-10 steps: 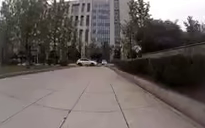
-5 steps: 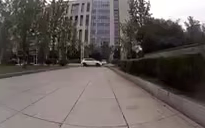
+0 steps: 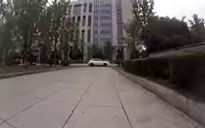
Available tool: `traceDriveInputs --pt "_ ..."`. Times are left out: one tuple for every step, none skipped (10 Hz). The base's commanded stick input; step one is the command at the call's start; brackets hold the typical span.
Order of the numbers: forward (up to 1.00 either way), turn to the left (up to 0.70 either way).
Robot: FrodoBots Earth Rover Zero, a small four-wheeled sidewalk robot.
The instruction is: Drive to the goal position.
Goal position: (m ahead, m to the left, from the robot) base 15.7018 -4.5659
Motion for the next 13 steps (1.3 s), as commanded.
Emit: traceDriveInputs --pt "0.70 0.00" --pt "0.70 0.00" --pt "0.70 0.00" --pt "0.70 0.00" --pt "0.70 0.00" --pt "0.70 0.00" --pt "0.70 0.00" --pt "0.70 0.00" --pt "0.70 0.00" --pt "0.70 0.00" --pt "0.70 0.04" --pt "0.70 0.10" --pt "0.70 0.14"
